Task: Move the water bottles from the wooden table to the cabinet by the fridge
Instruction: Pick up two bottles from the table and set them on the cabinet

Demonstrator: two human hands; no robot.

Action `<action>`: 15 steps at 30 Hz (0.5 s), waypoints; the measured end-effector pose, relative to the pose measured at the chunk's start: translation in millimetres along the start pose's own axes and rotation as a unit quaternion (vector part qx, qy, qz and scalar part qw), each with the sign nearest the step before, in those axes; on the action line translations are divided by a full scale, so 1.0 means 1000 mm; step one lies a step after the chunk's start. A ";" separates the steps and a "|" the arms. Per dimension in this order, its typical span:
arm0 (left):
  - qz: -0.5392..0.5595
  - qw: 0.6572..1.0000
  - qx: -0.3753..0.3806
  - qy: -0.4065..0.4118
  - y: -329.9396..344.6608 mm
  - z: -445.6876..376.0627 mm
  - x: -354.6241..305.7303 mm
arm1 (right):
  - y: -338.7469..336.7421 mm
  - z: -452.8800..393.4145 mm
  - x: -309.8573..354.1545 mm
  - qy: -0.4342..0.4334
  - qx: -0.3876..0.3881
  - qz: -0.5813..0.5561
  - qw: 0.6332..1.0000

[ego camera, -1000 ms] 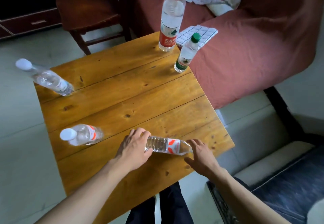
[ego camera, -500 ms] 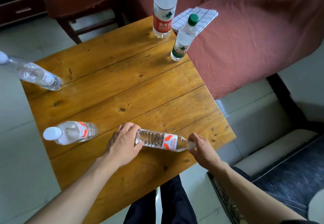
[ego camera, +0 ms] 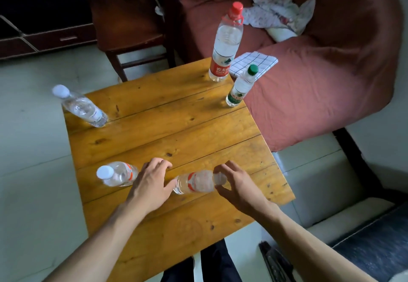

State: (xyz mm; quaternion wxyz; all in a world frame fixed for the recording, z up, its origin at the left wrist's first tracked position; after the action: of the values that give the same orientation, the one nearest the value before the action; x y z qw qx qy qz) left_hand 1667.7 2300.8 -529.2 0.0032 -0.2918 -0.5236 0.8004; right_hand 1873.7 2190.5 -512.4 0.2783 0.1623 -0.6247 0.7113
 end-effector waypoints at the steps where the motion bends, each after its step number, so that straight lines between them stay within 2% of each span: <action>1: 0.002 1.000 -0.006 -0.003 -0.005 0.002 0.002 | 0.001 -0.006 0.011 -0.009 -0.005 0.004 1.000; 7: 0.018 0.998 -0.049 -0.020 -0.033 0.014 0.016 | 0.015 -0.038 0.062 -0.046 -0.031 0.022 0.998; 15: 0.038 0.997 -0.059 -0.019 -0.044 0.030 0.026 | 0.035 -0.045 0.088 -0.056 0.000 0.052 0.997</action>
State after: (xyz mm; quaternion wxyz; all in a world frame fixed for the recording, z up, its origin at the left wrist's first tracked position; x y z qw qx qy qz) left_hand 1618.4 2303.6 -495.8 -0.0539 -0.2959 -0.5587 0.7729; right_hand 1788.4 2249.6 -497.4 0.2061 0.1691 -0.6470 0.7143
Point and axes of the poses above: each hand's wrist, its own z-axis away from the middle knuckle, its own y-axis out of the palm, x = y × z, the point moved 6 cm from there along -z, towards the middle knuckle, and after that the axes turned 7 degrees about -x, right-handed, at the moved point
